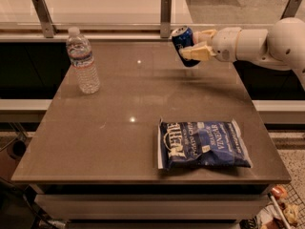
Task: Place pepsi can upright
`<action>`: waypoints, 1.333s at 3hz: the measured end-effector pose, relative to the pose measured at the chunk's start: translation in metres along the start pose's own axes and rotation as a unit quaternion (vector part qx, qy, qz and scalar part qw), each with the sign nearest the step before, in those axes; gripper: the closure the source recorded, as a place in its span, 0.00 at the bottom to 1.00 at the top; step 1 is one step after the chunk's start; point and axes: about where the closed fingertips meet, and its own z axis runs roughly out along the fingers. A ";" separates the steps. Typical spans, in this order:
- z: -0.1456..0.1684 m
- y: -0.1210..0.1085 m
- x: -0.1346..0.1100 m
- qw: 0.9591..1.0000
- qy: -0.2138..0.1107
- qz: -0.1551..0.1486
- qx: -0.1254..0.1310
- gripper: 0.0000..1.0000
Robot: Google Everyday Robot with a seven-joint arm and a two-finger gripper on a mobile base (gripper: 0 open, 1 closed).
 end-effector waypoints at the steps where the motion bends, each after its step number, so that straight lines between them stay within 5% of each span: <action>1: -0.001 -0.003 0.011 1.000 -0.014 0.009 -0.006 1.00; 4: -0.015 -0.009 0.035 0.996 -0.075 0.048 -0.023 1.00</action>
Offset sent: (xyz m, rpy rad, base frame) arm -0.0004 -0.0337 -0.0278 0.1270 -0.0034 0.0205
